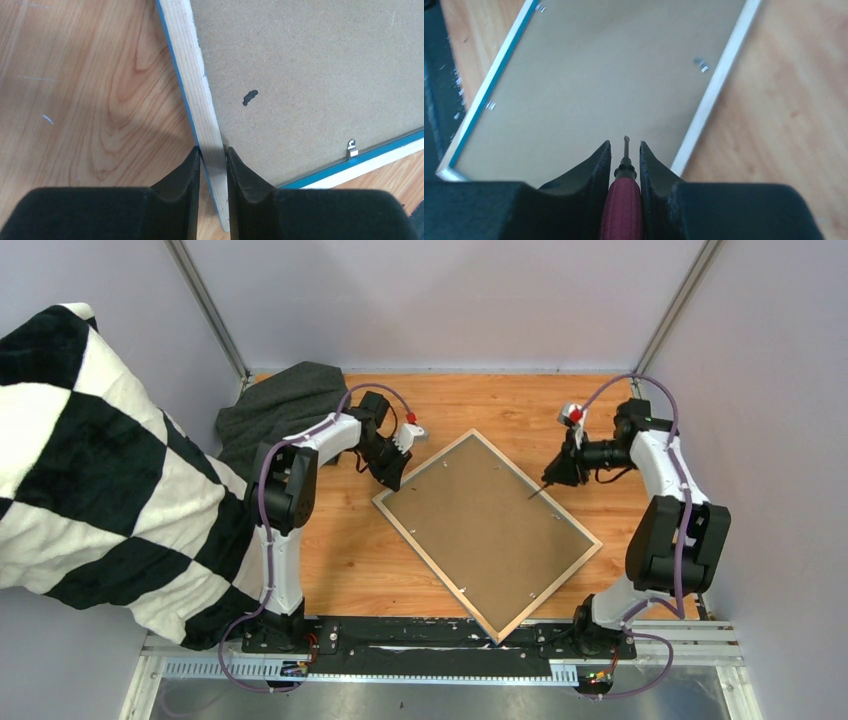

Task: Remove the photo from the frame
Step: Release the photo frame item from the photo frame, then adjust the photo frame at the center of the board.

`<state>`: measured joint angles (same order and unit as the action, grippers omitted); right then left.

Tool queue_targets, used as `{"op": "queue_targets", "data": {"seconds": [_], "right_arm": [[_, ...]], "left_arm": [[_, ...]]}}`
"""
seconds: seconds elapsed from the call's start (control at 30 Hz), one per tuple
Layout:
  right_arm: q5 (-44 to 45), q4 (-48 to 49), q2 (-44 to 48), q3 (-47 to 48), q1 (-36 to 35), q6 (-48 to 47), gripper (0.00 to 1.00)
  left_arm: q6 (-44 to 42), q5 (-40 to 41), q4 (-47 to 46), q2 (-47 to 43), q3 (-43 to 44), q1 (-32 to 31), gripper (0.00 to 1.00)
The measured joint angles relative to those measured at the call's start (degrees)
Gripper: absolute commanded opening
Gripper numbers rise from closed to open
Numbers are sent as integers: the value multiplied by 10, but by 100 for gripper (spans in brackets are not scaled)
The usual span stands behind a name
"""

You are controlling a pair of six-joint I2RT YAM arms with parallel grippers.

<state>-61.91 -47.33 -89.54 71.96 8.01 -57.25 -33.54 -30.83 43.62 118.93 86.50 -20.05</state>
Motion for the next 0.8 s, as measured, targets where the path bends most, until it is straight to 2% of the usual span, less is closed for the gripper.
{"op": "queue_targets", "data": {"seconds": [0.17,0.3,0.5,0.8], "right_arm": [[0,-250,-64,9,67,-239,0],[8,-337,-133,30,104,-326,0],[26,-386,-149,59,127,-357,0],[72,-401,-148,57,127,-355,0]], "left_arm": [[39,16,5,7,9,1,0],[83,26,-20,-4,-11,4,0],[147,14,-81,-30,-61,22,0],[230,26,-164,-68,-125,68,0]]}}
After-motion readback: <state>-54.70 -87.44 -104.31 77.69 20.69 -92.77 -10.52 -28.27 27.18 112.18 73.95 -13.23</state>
